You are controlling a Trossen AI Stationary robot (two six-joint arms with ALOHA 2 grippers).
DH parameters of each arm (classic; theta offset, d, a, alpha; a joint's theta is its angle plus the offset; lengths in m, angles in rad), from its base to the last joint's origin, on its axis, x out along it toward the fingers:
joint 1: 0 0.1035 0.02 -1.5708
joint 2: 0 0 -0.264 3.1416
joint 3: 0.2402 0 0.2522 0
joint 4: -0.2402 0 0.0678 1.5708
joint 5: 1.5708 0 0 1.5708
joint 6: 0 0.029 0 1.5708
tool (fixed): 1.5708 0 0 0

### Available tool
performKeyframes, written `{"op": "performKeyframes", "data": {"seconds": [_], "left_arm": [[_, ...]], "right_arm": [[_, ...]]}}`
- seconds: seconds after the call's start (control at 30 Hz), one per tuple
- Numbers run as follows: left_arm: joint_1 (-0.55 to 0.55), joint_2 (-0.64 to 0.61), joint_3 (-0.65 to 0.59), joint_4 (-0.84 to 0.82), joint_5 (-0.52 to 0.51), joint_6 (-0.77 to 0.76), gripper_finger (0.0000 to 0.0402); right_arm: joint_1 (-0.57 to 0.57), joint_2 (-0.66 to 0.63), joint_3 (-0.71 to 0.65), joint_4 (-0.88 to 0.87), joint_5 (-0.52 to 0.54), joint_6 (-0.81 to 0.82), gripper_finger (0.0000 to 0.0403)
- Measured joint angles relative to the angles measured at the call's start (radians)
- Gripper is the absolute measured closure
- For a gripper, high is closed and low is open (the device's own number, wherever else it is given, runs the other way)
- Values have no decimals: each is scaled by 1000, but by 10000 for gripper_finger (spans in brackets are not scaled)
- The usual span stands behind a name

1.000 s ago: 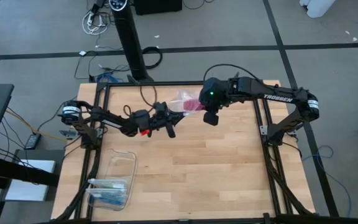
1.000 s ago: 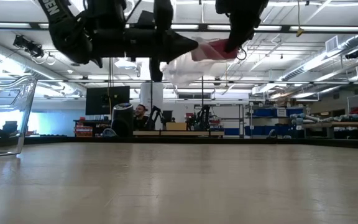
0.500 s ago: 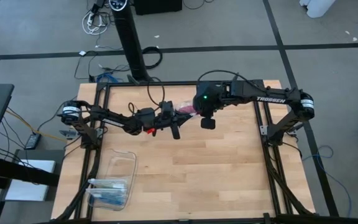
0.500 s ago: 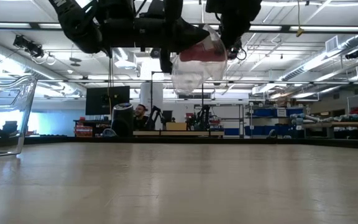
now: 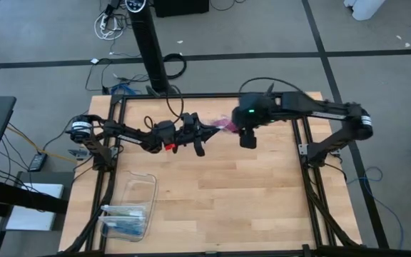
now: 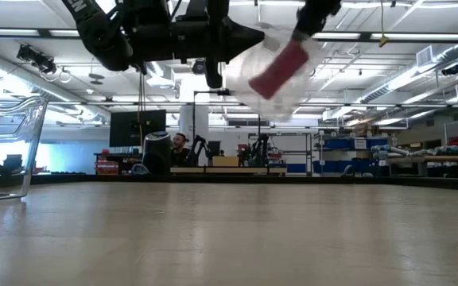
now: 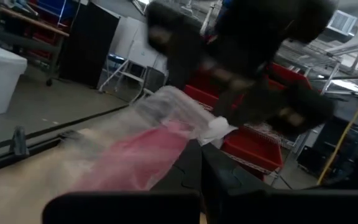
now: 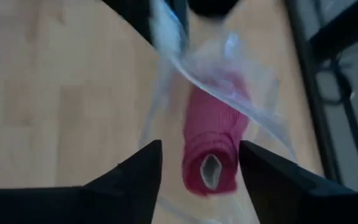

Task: Roll bandage
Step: Close the transparent zip bag

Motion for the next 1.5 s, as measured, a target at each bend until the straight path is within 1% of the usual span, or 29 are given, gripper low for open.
{"op": "performKeyframes", "data": {"seconds": [0.07, 0.17, 0.23, 0.3, 0.4, 0.5, 0.57, 0.67, 0.73, 0.8, 0.87, 0.93, 1.07, 1.1, 1.17, 1.27, 1.4, 1.5], "left_arm": [[7, 0, 0, 0, 5, 0, 401], [17, 0, 0, 9, 14, -16, 401], [25, 0, 0, 26, 38, -25, 401], [31, -1, 0, 50, 57, -30, 401], [38, -1, 0, 73, 68, -30, 401], [45, -1, -1, 100, 77, -49, 401], [47, -1, -1, 114, 79, -52, 401], [48, -1, -1, 140, 82, -52, 401], [48, -1, -1, 152, 89, -56, 401], [49, -1, -1, 154, 91, -62, 401], [56, -1, -1, 163, 92, -75, 401], [64, -1, -1, 186, 97, -82, 401], [75, -1, -1, 231, 106, -87, 401], [79, -1, -1, 235, 110, -88, 401], [85, -1, -1, 233, 121, -91, 401], [91, -1, -1, 229, 131, -97, 402], [93, -1, -1, 178, 130, -66, 401], [90, 5, -1, 159, 122, -45, 401]], "right_arm": [[17, -53, 0, 14, 27, 6, 177], [34, -136, -19, 16, 110, 30, 173], [34, -197, -65, 22, 142, 55, 176], [34, -267, -140, 61, 144, 71, 180], [35, -383, -287, 185, 140, 106, 183], [38, -486, -458, 369, 95, 160, 184], [50, -536, -574, 489, 92, 186, 185], [65, -587, -714, 646, 94, 196, 193], [72, -611, -785, 744, 98, 205, 202], [75, -625, -838, 820, 99, 206, 216], [79, -629, -875, 893, 99, 205, 240], [79, -628, -906, 965, 98, 198, 276], [77, -603, -953, 1063, 99, 167, 368], [77, -599, -955, 1087, 100, 155, 385], [77, -601, -948, 1100, 116, 135, 393], [77, -621, -896, 1052, 121, 121, 397], [77, -653, -782, 897, 126, 107, 399], [77, -649, -704, 807, 131, 97, 401]]}}
